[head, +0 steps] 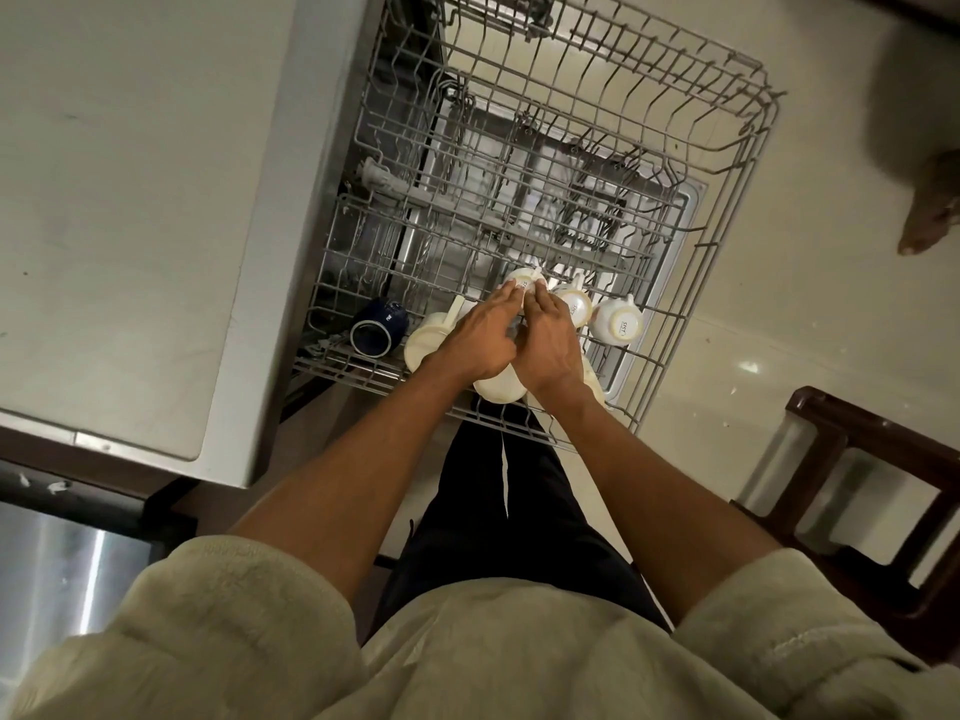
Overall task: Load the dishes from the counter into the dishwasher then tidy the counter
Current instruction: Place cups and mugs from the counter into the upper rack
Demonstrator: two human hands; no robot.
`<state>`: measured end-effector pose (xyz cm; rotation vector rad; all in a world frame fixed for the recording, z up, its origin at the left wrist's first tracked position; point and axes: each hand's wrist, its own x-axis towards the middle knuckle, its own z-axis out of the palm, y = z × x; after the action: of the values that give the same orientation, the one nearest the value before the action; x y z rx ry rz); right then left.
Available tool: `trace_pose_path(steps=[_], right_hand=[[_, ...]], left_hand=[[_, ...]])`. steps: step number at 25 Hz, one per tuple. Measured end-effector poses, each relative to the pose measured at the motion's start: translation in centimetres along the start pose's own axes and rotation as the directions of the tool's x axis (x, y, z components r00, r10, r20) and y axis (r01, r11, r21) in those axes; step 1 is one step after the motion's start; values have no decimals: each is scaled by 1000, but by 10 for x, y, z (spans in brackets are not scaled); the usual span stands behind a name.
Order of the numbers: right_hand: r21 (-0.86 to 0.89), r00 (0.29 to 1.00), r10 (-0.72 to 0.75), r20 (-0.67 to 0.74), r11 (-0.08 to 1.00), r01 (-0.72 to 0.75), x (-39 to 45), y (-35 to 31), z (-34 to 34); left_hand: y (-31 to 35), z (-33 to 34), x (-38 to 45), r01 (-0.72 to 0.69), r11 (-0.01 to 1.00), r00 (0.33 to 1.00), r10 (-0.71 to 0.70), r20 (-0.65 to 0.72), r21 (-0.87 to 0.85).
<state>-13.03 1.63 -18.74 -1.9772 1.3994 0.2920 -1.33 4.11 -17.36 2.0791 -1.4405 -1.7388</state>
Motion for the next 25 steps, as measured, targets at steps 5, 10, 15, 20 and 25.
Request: trace_pose_path(steps=[5, 10, 15, 20, 25], right_hand=[[124, 990, 141, 7, 982, -140, 9, 2, -1], [101, 990, 137, 45, 985, -141, 12, 3, 1], [155, 986, 154, 61, 975, -162, 18, 3, -2], [202, 980, 188, 70, 959, -198, 21, 4, -2], [150, 983, 152, 102, 975, -166, 12, -1, -11]], left_hand=[[5, -2, 6, 64, 995, 997, -67, -43, -82], [5, -1, 10, 53, 994, 998, -56, -31, -99], [2, -2, 13, 65, 992, 998, -67, -20, -106], [5, -4, 16, 82, 993, 996, -80, 25, -84], [9, -6, 5, 59, 998, 998, -59, 7, -19]])
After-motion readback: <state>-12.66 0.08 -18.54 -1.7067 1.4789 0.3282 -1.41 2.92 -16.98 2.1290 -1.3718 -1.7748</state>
